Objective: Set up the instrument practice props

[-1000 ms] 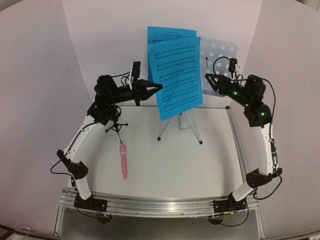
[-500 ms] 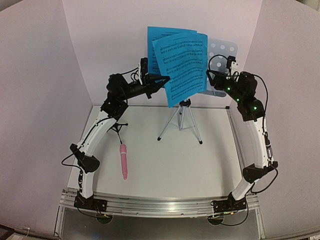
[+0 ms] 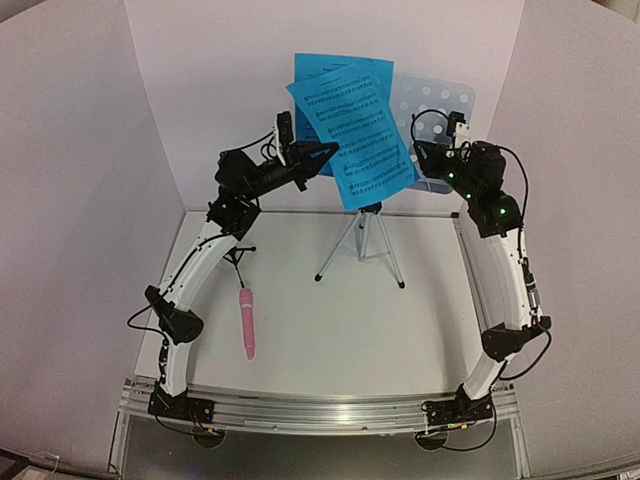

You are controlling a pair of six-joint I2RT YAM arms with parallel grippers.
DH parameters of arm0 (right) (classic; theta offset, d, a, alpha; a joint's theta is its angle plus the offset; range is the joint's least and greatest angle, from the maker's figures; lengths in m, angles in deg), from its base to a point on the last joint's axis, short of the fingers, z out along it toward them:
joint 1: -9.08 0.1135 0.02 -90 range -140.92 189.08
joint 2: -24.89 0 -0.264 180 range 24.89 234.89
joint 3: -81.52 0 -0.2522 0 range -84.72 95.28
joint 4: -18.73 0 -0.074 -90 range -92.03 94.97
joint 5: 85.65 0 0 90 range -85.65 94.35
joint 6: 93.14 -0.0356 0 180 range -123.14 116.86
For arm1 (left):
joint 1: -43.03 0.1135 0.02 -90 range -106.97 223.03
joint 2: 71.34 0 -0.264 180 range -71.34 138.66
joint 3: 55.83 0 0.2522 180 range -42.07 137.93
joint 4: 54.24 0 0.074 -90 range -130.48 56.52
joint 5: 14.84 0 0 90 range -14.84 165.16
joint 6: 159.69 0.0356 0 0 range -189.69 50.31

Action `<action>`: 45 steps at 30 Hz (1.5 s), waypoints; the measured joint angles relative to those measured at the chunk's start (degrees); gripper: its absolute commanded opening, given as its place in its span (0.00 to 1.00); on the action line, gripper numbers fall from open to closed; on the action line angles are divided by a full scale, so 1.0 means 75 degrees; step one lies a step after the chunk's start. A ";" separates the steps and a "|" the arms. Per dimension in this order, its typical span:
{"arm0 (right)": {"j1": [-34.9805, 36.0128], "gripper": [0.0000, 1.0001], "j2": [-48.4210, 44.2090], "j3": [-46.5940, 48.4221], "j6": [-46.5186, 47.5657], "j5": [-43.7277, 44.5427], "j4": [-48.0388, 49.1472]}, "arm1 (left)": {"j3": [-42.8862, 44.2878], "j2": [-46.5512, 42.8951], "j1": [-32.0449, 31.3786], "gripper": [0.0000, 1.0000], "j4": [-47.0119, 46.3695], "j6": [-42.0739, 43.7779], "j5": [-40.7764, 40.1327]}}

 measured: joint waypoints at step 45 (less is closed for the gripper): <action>-0.0092 0.00 -0.0708 -0.2095 0.0826 -0.1731 0.1855 | 0.0094 0.0902 0.0050 0.00 -0.0380 0.5704 0.0640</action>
